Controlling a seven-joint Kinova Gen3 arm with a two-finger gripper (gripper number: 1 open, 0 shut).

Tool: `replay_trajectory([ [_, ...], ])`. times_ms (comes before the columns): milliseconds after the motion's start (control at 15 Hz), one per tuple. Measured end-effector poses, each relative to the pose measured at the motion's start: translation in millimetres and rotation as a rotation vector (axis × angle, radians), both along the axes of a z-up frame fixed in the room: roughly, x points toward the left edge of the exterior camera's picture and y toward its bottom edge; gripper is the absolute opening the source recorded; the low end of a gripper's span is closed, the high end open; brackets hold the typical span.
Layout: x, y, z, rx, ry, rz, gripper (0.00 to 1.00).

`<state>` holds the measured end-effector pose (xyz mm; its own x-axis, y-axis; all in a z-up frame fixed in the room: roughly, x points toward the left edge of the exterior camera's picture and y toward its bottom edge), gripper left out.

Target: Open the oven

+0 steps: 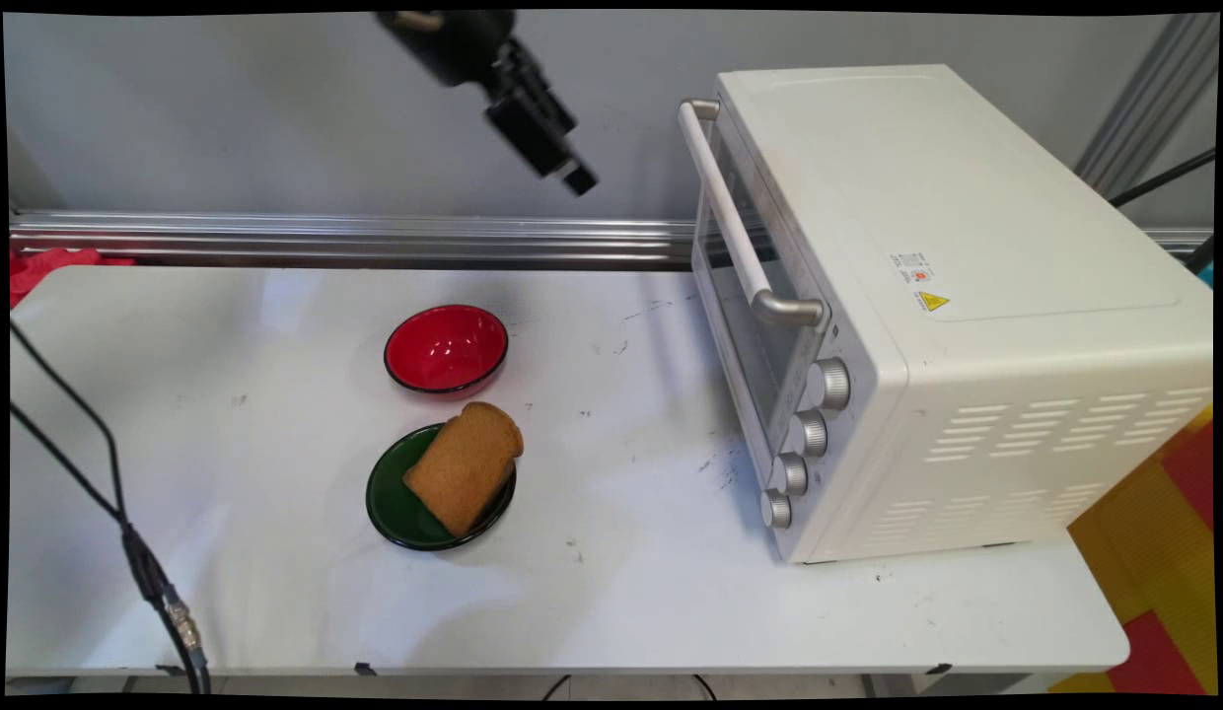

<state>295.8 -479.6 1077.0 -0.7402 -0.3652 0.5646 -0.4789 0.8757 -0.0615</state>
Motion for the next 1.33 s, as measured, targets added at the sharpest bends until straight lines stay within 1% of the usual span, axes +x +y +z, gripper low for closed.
replay_trajectory([
  [267, -23.9, -18.7, 6.1, -0.032, 0.025, -0.027, 1.0],
  [533, -39.7, -33.5, 7.1, -0.053, 0.038, -0.05, 1.0],
  [600, -41.3, -35.3, 6.9, -0.056, 0.037, -0.055, 0.0],
  [867, -47.9, -44.7, 3.3, -0.061, 0.028, -0.074, 0.0],
  [1333, -61.1, -62.4, -7.6, -0.069, 0.038, -0.094, 0.0],
])
